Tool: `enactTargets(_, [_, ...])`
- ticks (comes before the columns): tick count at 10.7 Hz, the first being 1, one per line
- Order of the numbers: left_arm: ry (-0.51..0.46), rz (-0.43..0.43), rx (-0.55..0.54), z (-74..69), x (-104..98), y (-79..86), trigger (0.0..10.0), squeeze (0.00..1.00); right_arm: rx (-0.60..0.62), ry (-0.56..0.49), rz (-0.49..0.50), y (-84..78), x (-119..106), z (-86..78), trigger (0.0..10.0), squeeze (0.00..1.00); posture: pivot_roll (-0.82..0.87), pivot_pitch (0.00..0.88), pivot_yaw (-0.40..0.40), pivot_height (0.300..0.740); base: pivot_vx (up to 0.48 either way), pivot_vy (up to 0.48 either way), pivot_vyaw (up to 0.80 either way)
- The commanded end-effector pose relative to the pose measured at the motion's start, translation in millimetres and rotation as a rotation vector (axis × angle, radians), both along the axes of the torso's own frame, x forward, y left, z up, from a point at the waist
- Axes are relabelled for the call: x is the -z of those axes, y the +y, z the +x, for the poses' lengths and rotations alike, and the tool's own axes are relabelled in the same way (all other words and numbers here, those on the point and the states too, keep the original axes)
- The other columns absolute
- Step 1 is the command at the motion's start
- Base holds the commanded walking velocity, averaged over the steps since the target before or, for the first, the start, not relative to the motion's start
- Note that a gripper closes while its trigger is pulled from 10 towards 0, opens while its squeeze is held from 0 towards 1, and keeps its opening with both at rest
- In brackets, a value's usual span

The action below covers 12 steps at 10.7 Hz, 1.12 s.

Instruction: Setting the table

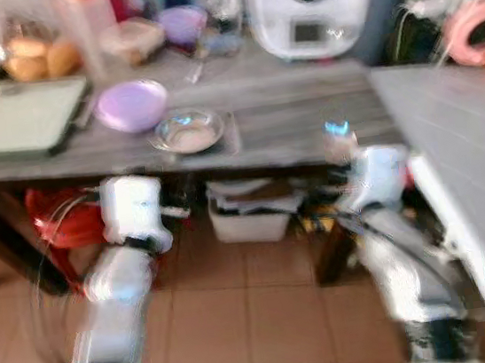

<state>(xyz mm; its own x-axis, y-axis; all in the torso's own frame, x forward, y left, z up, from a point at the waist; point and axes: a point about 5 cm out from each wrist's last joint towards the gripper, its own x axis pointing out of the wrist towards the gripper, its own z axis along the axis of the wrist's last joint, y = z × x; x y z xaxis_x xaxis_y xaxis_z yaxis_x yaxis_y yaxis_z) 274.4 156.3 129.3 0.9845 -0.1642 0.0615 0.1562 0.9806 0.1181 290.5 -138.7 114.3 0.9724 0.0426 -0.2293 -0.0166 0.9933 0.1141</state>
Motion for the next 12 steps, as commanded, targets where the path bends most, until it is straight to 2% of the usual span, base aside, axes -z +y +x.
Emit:
enactTargets(1, [-0.019,-0.011,0.034,1.9,-4.6,-10.7,10.0,0.00,0.042,-0.019,-0.025,-14.4,-4.4,1.3,10.0,0.00,0.03,0.000,-0.022,0.740,0.364,0.315,0.00])
enactTargets(7, [-0.043,-0.010,0.042,0.2,-7.5,-15.1,10.0,0.00,0.044,-0.022,-0.021,-12.8,-3.7,4.2,10.0,0.00,0.03,0.000,-0.027,0.740,0.465,0.000,0.00])
enactTargets(10, [-0.052,-0.037,0.039,-15.2,-8.3,-8.4,10.0,0.00,0.054,-0.030,-0.028,-13.6,-3.7,3.2,10.0,0.00,0.04,0.000,-0.023,0.740,0.000,0.000,0.00])
enactTargets(11, [-0.042,-0.032,0.049,-24.3,-6.0,-7.7,10.0,0.00,0.080,-0.032,-0.037,-17.7,-2.5,1.4,10.0,0.00,0.04,0.000,-0.022,0.740,0.000,0.000,0.00])
enactTargets(12, [-0.027,-0.027,0.056,-31.9,-5.3,-9.3,10.0,0.00,0.169,-0.058,-0.064,-38.2,-7.5,1.6,10.0,0.00,0.07,0.000,-0.032,0.740,0.000,0.000,0.00])
